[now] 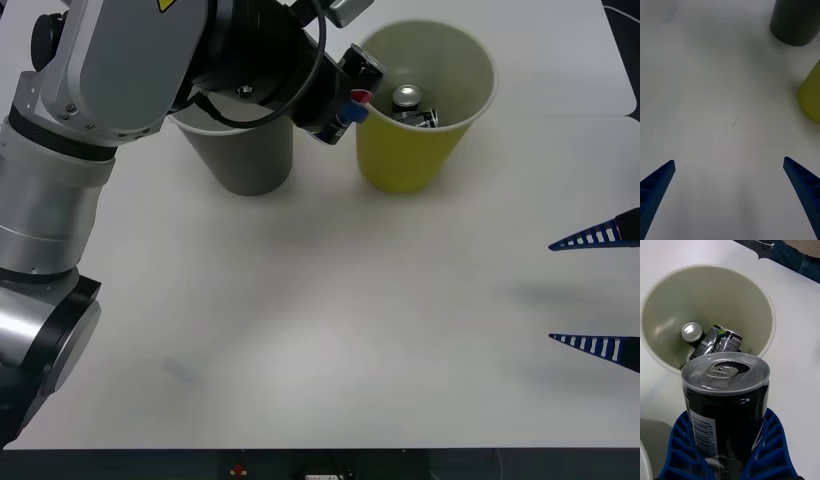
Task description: Put the can into the green bin and the plastic bottle into the gray bin
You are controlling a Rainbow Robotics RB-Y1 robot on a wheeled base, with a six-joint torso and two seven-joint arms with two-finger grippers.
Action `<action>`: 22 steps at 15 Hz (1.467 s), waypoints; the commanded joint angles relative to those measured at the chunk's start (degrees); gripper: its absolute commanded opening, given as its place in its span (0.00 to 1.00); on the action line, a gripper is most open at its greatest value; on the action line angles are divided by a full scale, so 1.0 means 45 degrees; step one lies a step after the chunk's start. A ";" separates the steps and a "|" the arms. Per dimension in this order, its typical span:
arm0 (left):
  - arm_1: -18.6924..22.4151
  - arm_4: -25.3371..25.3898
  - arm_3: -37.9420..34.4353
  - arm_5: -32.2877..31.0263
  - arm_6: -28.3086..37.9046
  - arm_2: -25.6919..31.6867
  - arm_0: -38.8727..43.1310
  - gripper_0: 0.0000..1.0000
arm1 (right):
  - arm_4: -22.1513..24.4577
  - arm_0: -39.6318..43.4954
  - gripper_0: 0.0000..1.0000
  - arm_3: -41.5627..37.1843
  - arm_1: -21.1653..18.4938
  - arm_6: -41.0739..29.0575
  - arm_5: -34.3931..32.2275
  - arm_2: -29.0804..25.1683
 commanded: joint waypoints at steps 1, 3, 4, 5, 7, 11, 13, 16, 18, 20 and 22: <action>-0.0499 -0.0351 0.1426 -0.0017 0.0000 -0.0116 -0.1316 0.00 | 0.0000 0.0000 1.00 0.0000 0.0000 0.0000 0.0000 0.0000; -0.0929 -0.0781 0.2344 -0.0017 0.0000 -0.0135 -0.2117 0.00 | 0.0000 0.0000 1.00 0.0000 0.0000 0.0000 0.0000 0.0000; -0.1202 -0.1172 0.2774 -0.0017 0.0000 -0.0155 -0.2488 0.00 | 0.0000 0.0000 1.00 0.0000 0.0000 0.0000 0.0000 0.0000; -0.1495 -0.1523 0.3184 0.0003 0.0000 -0.0155 -0.2801 0.00 | 0.0000 0.0000 1.00 0.0000 0.0000 0.0000 0.0000 0.0000; -0.2023 -0.2109 0.4082 0.0316 0.0000 -0.0174 -0.3289 0.00 | 0.0000 0.0000 1.00 0.0000 0.0000 0.0000 0.0000 0.0000; -0.2706 -0.2480 0.5899 0.1878 -0.0430 -0.0155 -0.3855 0.00 | 0.0000 0.0000 1.00 0.0000 0.0000 0.0000 0.0000 0.0000; -0.2960 -0.2597 0.6641 0.2523 -0.0567 -0.0155 -0.4051 0.00 | 0.0000 0.0000 1.00 0.0000 0.0000 0.0000 0.0000 0.0000; -0.3038 -0.2773 0.6817 0.2913 -0.0645 -0.0370 -0.4051 0.00 | 0.0000 0.0000 1.00 0.0000 0.0000 0.0000 0.0000 0.0000; -0.3038 -0.2793 0.6817 0.2894 -0.0664 -0.0370 -0.4031 0.16 | 0.0000 0.0000 1.00 0.0000 0.0000 0.0000 0.0000 0.0000; -0.3058 -0.2793 0.6817 0.2894 -0.1055 -0.0370 -0.4031 1.00 | 0.0000 0.0000 1.00 0.0000 0.0000 0.0000 0.0000 0.0000; -0.3058 -0.2617 0.6817 0.2894 -0.1543 -0.0370 -0.3992 1.00 | 0.0000 0.0000 1.00 0.0000 0.0000 0.0000 0.0000 0.0000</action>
